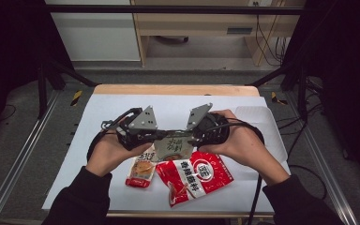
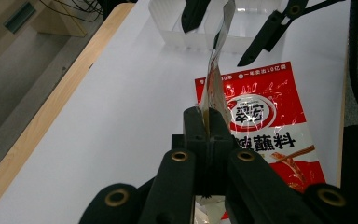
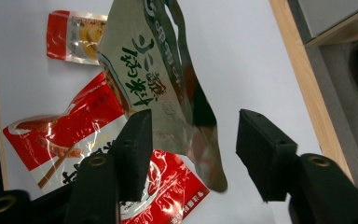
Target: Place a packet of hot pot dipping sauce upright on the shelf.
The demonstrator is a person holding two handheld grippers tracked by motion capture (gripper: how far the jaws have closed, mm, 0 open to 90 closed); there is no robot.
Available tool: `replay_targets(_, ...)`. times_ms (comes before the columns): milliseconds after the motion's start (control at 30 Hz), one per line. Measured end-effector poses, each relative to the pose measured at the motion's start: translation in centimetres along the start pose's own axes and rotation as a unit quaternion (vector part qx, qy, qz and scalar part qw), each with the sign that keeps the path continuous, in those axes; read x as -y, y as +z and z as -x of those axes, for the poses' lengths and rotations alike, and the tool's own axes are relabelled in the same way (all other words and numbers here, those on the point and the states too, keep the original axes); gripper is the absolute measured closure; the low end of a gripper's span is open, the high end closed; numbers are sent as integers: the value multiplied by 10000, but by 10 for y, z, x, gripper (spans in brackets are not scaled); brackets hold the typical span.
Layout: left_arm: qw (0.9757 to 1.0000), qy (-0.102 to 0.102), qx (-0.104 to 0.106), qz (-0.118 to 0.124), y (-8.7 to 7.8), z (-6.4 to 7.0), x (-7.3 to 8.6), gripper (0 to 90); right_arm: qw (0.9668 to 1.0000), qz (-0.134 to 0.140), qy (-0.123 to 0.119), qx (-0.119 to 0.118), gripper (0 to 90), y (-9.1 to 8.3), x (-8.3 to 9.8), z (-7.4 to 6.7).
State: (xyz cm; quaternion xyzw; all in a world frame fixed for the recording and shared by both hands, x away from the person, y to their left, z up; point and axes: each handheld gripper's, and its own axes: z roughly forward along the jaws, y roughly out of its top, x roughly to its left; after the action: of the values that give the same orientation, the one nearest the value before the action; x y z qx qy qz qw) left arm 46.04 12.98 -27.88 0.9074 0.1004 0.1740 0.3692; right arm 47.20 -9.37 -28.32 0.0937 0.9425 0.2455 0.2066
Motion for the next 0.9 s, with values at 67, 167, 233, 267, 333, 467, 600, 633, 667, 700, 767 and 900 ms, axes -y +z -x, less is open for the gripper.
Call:
replay_targets(67,10000,-11,10,45,0,1,0,900,9999,-110,-91,-2,608,2,-2,-1)
replay_targets(167,10000,-12,13,77,0,2,0,900,9998,-108,-159,-15,704,4,-4,-2)
replay_targets(233,9999,-40,41,114,0,3,1,900,9997,-68,-238,15,814,2,-5,-3)
replay_targets(267,9999,-64,35,138,-1,3,2,900,9997,-52,-226,-4,849,2,-6,-3)
replay_targets(333,9997,-107,53,198,-2,3,4,900,9998,-47,-167,-42,887,0,-8,-3)
replay_targets(467,9989,-221,-33,423,-1,4,13,869,9996,-169,-214,-98,900,-4,-14,-2)
replay_targets(600,9969,-425,-281,601,0,4,22,616,9990,-350,-283,-15,900,-5,-17,0)
replay_targets(633,9958,-505,-330,694,0,4,27,543,9987,-398,-304,18,900,-6,-17,1)
replay_targets(667,9946,-607,-430,727,0,5,35,424,9986,-436,-271,114,900,-7,-17,5)
replay_targets(700,9946,-607,-430,727,0,5,35,374,9986,-436,-271,114,900,-7,-17,5)
replay_targets(767,9935,-691,-536,735,1,7,46,331,9984,-478,-227,204,900,-9,-14,11)
replay_targets(900,9912,-881,-690,707,4,12,76,235,9982,-473,-26,378,900,-18,-4,30)
